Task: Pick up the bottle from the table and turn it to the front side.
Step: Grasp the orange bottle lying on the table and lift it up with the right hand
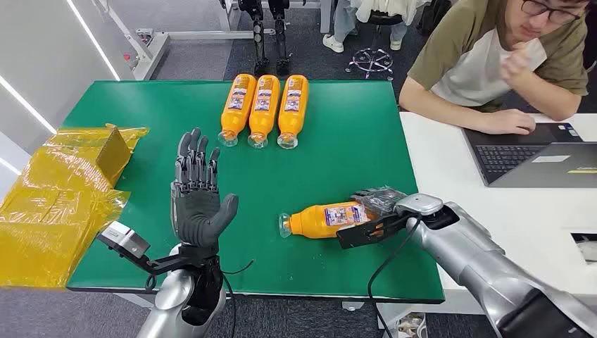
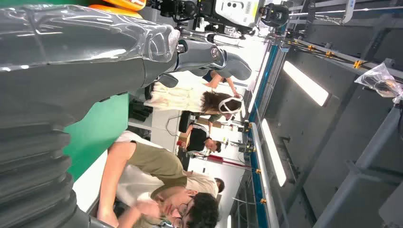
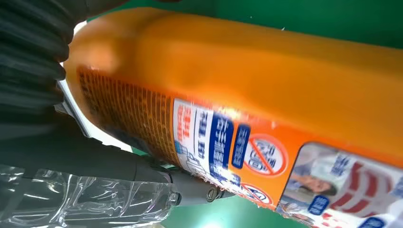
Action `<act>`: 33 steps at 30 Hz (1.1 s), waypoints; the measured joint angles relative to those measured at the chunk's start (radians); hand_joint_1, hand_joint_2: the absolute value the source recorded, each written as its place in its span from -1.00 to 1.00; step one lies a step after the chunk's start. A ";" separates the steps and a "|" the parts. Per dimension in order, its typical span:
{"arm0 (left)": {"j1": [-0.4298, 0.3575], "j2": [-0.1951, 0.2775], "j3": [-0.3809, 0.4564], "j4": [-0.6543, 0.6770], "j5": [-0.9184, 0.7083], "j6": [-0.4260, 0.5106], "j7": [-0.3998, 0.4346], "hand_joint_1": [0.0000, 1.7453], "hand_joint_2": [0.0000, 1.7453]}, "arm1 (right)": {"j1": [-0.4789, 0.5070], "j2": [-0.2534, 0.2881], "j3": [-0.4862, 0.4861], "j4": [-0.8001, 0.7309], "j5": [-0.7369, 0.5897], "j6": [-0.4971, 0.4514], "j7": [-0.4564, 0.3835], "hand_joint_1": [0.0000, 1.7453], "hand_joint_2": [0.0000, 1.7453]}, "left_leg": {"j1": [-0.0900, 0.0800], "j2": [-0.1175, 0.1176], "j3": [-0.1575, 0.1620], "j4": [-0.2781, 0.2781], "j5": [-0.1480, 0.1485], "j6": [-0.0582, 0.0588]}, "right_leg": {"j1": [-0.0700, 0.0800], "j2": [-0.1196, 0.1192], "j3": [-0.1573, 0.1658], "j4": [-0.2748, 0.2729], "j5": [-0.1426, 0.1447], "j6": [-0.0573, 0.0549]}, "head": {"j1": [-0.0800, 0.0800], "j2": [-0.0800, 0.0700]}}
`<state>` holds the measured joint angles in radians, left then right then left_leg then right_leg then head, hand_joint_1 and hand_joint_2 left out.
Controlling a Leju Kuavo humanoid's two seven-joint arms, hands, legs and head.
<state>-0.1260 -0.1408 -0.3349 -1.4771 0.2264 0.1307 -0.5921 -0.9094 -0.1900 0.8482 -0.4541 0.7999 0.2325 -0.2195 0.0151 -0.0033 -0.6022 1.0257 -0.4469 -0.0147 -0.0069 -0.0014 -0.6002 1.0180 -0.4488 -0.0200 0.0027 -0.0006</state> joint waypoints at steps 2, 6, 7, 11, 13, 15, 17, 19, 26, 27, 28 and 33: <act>0.000 0.000 0.000 0.000 0.001 0.000 0.000 -1.00 1.00 | 0.003 0.000 0.000 0.003 -0.004 -0.004 0.001 -1.00 1.00 | 0.000 0.000 0.000 0.000 0.000 0.000 | 0.000 0.000 0.000 0.000 0.000 0.000 | 0.000 0.000; -0.002 0.000 0.000 0.000 0.005 -0.004 0.000 -1.00 1.00 | 0.021 -0.002 0.000 0.012 -0.021 -0.034 0.005 -1.00 1.00 | 0.000 0.000 0.001 0.000 0.000 0.000 | 0.000 0.000 0.000 0.000 0.000 0.000 | 0.000 0.000; -0.003 0.000 0.000 0.001 0.006 -0.005 0.000 -1.00 1.00 | 0.026 -0.004 0.000 0.013 -0.023 -0.043 0.005 -1.00 1.00 | 0.000 0.000 0.001 0.000 0.000 0.000 | 0.000 0.000 0.000 0.000 0.000 0.000 | 0.000 0.000; -0.012 0.000 0.000 0.002 0.012 -0.008 0.000 -1.00 1.00 | 0.042 -0.013 0.000 0.015 -0.029 -0.076 0.005 -0.11 1.00 | 0.000 0.001 0.002 0.000 0.000 0.000 | 0.000 0.001 0.001 -0.001 0.000 0.000 | 0.000 0.000; -0.016 -0.001 0.000 0.002 0.015 -0.010 0.000 -1.00 1.00 | 0.050 -0.018 -0.002 0.014 -0.031 -0.091 0.006 0.84 1.00 | 0.000 0.002 0.003 0.000 0.000 0.000 | 0.000 0.002 0.002 -0.001 0.000 0.000 | 0.000 0.000; -0.020 -0.001 0.000 0.002 0.017 -0.013 0.001 -1.00 1.00 | 0.060 -0.022 -0.006 0.012 -0.031 -0.107 0.007 0.92 1.00 | 0.000 0.003 0.005 0.000 -0.001 0.000 | 0.000 0.003 0.003 -0.001 0.000 0.000 | 0.000 0.000; -0.023 -0.002 0.000 0.002 0.017 -0.016 0.001 -1.00 1.00 | 0.071 -0.027 -0.012 0.007 -0.030 -0.119 0.008 0.92 1.00 | 0.000 0.004 0.005 0.000 -0.001 0.000 | 0.000 0.004 0.003 -0.001 0.000 0.000 | 0.000 0.000; -0.026 -0.002 0.000 0.002 0.017 -0.019 0.001 -1.00 1.00 | 0.080 -0.029 -0.018 0.002 -0.029 -0.128 0.010 0.95 1.00 | 0.000 0.005 0.006 0.000 -0.001 0.000 | 0.000 0.005 0.004 -0.001 0.000 0.000 | 0.000 0.000; -0.028 -0.002 0.000 0.002 0.017 -0.022 0.002 -1.00 1.00 | 0.106 -0.031 -0.040 -0.020 -0.008 -0.195 0.019 1.00 1.00 | 0.000 0.005 0.006 0.000 0.000 0.000 | 0.000 0.005 0.004 -0.001 0.002 0.000 | 0.000 0.000; -0.028 -0.002 0.000 0.002 0.017 -0.021 0.002 -1.00 1.00 | 0.111 -0.030 -0.045 -0.026 -0.007 -0.217 0.021 1.00 1.00 | 0.000 0.005 0.006 0.000 0.000 0.000 | 0.000 0.005 0.005 -0.001 0.002 0.000 | 0.000 0.000; -0.027 -0.002 0.000 0.002 0.016 -0.020 0.002 -1.00 1.00 | 0.119 -0.028 -0.053 -0.037 -0.010 -0.248 0.023 1.00 1.00 | 0.000 0.005 0.006 0.000 0.000 0.000 | 0.000 0.005 0.005 -0.001 0.002 0.000 | 0.000 0.000; -0.006 -0.006 0.004 -0.007 -0.001 -0.002 0.001 -1.00 1.00 | 0.227 0.018 -0.166 -0.185 -0.115 -0.532 0.010 1.00 1.00 | 0.001 0.004 0.002 0.000 0.000 0.000 | 0.000 0.005 0.001 0.000 0.003 -0.001 | 0.000 0.000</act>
<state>-0.1318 -0.1464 -0.3314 -1.4843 0.2250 0.1284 -0.5909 -0.6824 -0.1723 0.6821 -0.6388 0.6850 -0.2997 -0.2095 0.0157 0.0010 -0.6001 1.0259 -0.4467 -0.0148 -0.0066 0.0033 -0.5997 1.0183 -0.4461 -0.0212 0.0026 -0.0006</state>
